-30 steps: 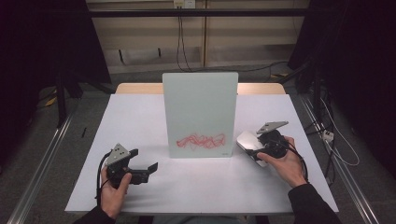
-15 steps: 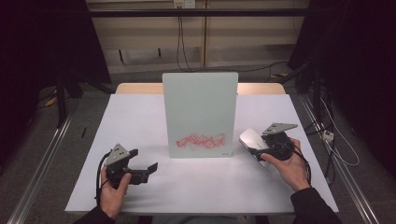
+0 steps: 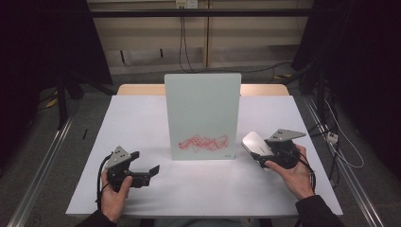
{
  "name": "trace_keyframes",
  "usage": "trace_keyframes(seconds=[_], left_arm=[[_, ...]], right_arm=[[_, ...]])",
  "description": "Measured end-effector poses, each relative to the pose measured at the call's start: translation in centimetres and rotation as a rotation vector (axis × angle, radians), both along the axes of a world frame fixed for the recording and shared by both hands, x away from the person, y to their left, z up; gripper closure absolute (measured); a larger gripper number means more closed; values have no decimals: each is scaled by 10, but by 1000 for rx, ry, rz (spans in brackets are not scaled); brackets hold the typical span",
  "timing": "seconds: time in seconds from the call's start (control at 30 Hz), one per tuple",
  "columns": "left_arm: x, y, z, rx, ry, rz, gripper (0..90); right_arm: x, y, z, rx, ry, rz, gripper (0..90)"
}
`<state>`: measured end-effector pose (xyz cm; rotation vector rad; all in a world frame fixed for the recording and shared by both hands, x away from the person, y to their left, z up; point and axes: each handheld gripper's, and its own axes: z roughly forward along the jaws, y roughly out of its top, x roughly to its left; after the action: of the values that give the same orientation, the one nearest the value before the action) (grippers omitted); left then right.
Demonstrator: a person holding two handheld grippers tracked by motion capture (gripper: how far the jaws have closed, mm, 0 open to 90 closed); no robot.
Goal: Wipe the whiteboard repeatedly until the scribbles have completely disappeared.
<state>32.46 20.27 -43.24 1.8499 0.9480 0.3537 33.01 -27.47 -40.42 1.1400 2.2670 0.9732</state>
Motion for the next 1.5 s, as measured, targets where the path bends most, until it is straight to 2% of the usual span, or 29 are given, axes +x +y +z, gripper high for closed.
trace_keyframes(seconds=[0.4,0.6,0.77,0.9,0.97,1.03,1.5], left_arm=[[1,2,-2,-9,15,2,42],[1,1,-1,-6,10,-3,42],[0,-1,0,-1,8,-9,42],[0,-2,0,-4,4,-23,42],[0,-3,0,-6,7,-20,42],[0,-2,0,-3,10,-24,42],[0,-1,0,-5,8,-20,42]], right_arm=[[-12,13,7,22,-85,58,314],[-19,19,8,24,-100,85,314],[-23,27,10,21,-141,141,314],[-26,39,12,-1,-168,173,314],[-25,45,12,-30,-187,181,314],[-23,51,11,-39,-190,190,314],[-4,89,11,-153,-293,239,313]])
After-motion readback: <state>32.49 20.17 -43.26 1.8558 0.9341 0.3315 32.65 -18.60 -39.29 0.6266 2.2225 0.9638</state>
